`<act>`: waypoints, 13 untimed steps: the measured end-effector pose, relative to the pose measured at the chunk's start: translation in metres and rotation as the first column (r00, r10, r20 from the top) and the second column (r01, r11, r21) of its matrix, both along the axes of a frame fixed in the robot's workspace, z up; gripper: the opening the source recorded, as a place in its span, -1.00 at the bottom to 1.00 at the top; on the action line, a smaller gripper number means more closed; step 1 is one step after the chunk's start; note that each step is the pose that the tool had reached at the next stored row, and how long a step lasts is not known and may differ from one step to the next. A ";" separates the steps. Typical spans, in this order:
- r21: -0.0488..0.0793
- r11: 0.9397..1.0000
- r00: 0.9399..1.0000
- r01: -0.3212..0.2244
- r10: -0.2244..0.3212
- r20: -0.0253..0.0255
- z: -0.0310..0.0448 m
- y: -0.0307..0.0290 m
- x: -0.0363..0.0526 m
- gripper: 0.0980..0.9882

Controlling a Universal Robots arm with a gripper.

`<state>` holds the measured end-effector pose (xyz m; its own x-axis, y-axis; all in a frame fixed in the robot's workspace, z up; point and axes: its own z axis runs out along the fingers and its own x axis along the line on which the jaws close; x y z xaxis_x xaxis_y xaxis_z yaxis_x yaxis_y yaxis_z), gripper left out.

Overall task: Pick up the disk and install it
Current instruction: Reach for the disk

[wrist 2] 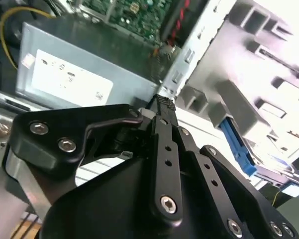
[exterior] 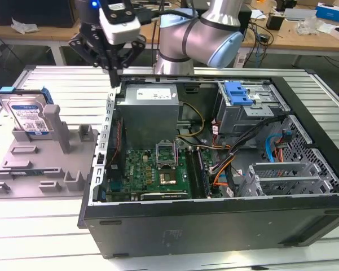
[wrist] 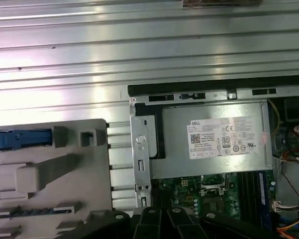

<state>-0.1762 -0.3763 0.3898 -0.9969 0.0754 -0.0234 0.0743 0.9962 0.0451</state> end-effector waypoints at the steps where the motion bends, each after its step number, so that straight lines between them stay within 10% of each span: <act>1: 0.000 1.000 1.000 0.000 0.000 0.000 -0.0004 0.0034 -0.0080 -0.98; 13: 0.000 1.000 1.000 0.000 0.000 0.000 -0.0057 0.0210 -0.0810 -0.98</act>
